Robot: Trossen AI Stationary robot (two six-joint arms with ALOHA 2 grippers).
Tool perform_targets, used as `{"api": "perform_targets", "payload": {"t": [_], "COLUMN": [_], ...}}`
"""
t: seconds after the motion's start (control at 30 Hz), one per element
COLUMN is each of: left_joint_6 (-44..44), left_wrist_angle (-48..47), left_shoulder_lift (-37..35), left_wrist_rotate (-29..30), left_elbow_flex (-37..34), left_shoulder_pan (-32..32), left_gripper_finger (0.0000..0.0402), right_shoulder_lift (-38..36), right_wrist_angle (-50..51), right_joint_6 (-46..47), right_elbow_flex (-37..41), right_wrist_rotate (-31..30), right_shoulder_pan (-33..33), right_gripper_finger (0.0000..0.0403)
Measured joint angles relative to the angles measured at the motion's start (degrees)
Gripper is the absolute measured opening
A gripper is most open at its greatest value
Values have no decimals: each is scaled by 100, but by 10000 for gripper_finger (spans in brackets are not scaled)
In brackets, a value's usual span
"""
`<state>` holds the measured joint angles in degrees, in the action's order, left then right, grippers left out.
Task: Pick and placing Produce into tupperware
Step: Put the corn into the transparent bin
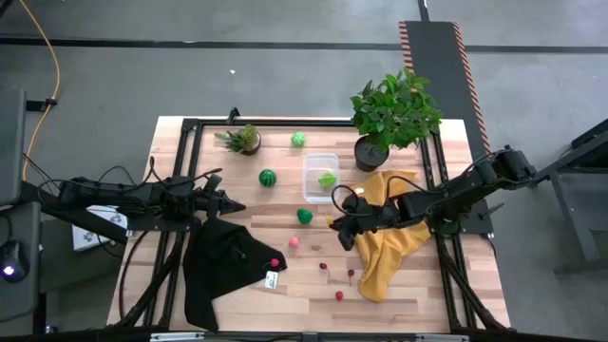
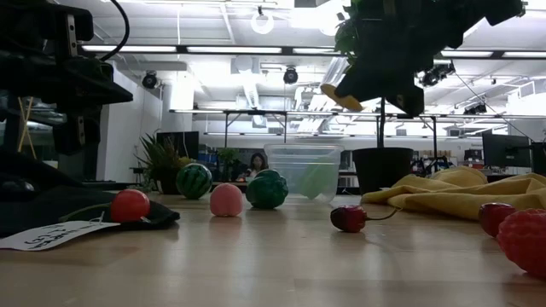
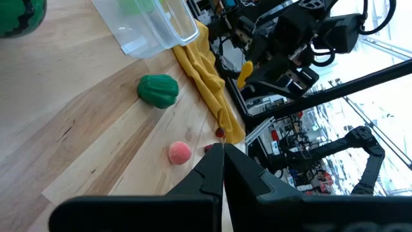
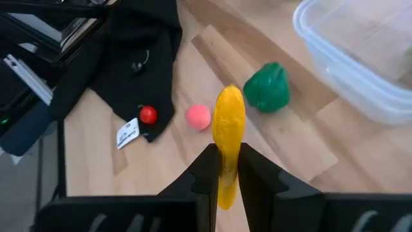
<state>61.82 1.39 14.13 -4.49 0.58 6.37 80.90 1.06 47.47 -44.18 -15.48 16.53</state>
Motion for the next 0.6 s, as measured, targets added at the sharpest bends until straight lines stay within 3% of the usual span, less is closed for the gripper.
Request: {"api": "perform_targets", "payload": {"t": [0.23,0.6], "left_joint_6": [0,0], "left_wrist_angle": [0,0], "left_shoulder_lift": [0,-2], "left_wrist_rotate": [0,0], "left_elbow_flex": [0,0], "left_shoulder_pan": [0,0], "left_gripper_finger": [1,1], "right_shoulder_lift": [10,513], "right_wrist_angle": [122,1145], "right_joint_6": [-353,-1389], "right_elbow_flex": [-71,-1099], "right_wrist_rotate": [-262,-578], "right_shoulder_pan": [2,-157], "right_gripper_finger": [37,37]}}
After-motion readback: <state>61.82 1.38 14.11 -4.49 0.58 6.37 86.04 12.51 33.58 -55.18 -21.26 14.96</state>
